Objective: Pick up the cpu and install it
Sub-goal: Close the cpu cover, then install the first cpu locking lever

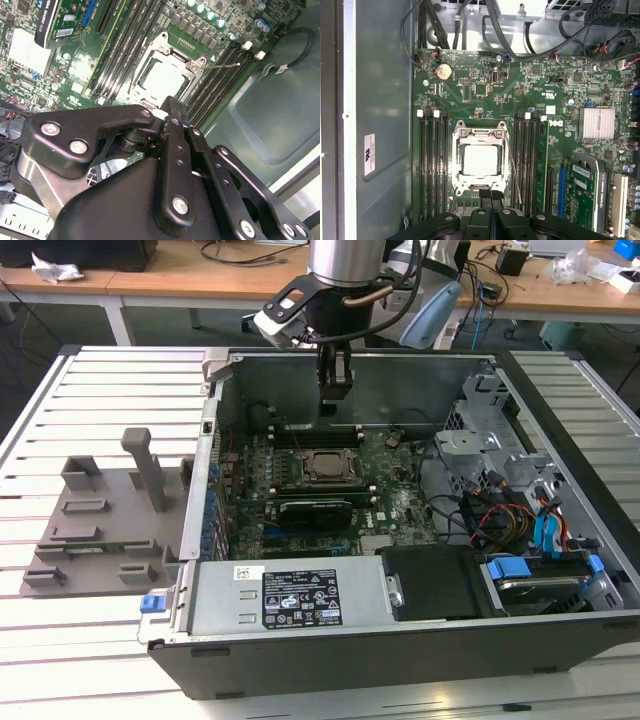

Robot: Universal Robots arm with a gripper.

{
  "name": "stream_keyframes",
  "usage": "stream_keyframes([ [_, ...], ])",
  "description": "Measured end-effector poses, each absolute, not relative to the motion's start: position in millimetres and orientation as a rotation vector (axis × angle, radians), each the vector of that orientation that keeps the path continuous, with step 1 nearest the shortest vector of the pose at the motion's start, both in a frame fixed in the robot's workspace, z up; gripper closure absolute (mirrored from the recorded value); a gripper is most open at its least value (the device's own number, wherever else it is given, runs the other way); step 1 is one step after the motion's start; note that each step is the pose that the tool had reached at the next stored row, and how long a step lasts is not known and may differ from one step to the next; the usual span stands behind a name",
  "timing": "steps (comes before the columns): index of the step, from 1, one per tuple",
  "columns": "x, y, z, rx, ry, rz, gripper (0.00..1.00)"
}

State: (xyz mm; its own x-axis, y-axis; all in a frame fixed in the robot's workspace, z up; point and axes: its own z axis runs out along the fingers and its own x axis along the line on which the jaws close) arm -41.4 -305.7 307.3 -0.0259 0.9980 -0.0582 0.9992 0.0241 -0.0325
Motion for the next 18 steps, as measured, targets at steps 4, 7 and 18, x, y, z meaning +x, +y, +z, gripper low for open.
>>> stream_keyframes([
  [4, -41.4, -305.7, 307.3, 2.179, 2.234, -0.1, 0.89],
  [7, -41.4, -305.7, 307.3, 2.179, 2.234, -0.1, 0.89],
  [18, -41.4, -305.6, 307.3, 2.133, 2.277, -0.099, 0.89],
])
